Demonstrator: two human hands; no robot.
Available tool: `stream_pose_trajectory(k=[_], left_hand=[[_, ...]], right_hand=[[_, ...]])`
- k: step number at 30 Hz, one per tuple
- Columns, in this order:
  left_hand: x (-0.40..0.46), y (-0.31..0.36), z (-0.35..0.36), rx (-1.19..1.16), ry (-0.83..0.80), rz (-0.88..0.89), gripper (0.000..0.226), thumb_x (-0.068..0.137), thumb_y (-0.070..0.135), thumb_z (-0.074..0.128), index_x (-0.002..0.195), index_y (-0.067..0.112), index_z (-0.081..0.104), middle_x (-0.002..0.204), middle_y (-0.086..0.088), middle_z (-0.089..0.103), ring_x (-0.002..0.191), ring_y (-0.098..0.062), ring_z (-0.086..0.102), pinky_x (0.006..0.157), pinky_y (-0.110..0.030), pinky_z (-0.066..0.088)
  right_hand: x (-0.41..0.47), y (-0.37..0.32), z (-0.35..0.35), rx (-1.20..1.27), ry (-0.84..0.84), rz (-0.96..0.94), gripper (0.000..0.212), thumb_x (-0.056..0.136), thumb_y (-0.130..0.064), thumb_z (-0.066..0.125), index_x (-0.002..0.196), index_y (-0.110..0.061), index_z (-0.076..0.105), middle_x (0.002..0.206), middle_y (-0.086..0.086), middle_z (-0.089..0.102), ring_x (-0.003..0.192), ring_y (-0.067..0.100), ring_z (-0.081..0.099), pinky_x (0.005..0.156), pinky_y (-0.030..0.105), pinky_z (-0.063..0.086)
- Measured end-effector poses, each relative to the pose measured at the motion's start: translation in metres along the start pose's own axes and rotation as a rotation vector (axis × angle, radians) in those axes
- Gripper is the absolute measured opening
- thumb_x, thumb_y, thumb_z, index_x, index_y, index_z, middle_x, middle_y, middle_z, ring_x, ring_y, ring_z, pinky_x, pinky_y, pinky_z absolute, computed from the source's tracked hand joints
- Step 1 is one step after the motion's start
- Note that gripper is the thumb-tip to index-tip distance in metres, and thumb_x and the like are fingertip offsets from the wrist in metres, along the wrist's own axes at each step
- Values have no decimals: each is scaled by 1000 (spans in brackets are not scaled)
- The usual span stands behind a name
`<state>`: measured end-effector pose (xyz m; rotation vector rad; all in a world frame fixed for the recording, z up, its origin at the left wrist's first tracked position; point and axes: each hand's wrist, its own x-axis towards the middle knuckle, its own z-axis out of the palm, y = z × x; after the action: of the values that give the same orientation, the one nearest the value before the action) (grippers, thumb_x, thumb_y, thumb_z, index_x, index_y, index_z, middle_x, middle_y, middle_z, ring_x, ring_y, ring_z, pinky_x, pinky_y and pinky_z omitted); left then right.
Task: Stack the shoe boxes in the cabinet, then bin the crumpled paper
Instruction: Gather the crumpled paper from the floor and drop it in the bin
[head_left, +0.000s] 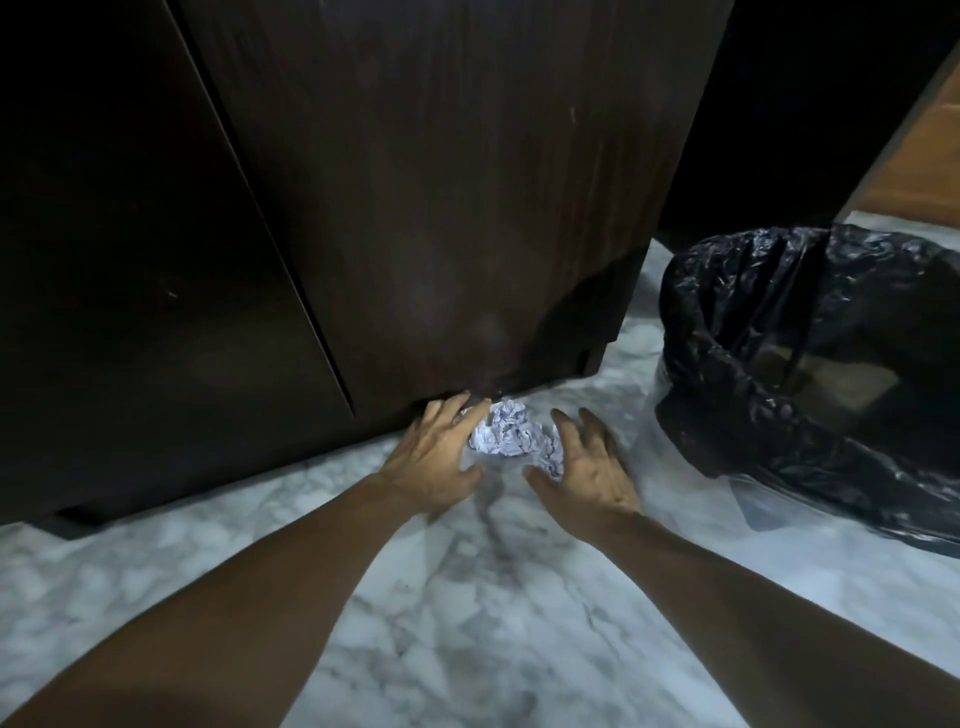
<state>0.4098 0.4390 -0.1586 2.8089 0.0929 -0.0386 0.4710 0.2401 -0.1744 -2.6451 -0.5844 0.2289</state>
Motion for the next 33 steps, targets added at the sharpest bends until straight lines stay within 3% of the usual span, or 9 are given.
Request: stream_pose_trajectory(k=[3,6,9,13,17,19,23,28,33], left_hand=[[10,-6,11,1,5,26,81,78,41,47,153,26,20,157,-3,25,141,-23,24,114,-42,30],[19,-10,23,29,14,73,74,84,48,46,152,30,23,154,0,29,135,-23,31,107,-46,36],[27,-9,27,87,52,154,73,82,44,49,150,33,26,153,-1,32,127,-24,38,100,-45,42],[40,-6,28,214,24,249,72,81,48,49,149,37,26,154,4,30,120,-24,40,85,-39,48],[46,-8,29,199,73,261,56,84,53,50,136,33,44,139,7,44,113,-21,45,75,-36,52],[42,-10,29,196,127,260,45,83,48,56,122,27,53,129,4,49,107,-21,47,70,-38,53],[32,-10,32,171,188,229,30,78,40,59,100,20,57,129,3,53,99,-22,49,65,-37,52],[16,-9,32,60,236,220,24,73,30,62,88,14,54,98,0,57,84,-22,53,56,-36,47],[-10,-6,34,17,176,71,23,77,34,45,91,15,48,95,-1,50,85,-23,55,61,-34,46]], right_hand=[[10,-3,14,1,24,1,72,83,-71,38,147,-44,22,156,5,24,146,26,16,118,46,16],[11,0,35,-79,129,-22,68,78,-78,25,135,-46,42,142,2,43,138,27,30,113,48,15],[13,4,47,-99,242,-52,51,84,-69,37,122,-39,54,131,6,53,131,30,41,109,49,15],[15,8,51,-62,347,-83,37,89,-53,47,110,-26,60,123,9,58,123,32,49,106,53,27],[16,8,54,-15,426,-91,29,87,-41,55,102,-18,63,115,7,61,120,32,52,105,54,31],[16,8,54,7,432,-91,26,85,-38,57,101,-18,61,113,5,60,120,31,51,104,54,32],[12,6,53,-21,426,-103,24,83,-35,53,101,-20,60,113,3,59,122,30,49,105,54,29],[11,3,51,-115,379,-138,38,85,-32,50,122,-29,58,120,3,57,121,29,48,103,52,31],[8,0,51,-166,345,-153,18,83,-17,56,100,-21,59,108,3,58,106,33,50,89,49,39]])
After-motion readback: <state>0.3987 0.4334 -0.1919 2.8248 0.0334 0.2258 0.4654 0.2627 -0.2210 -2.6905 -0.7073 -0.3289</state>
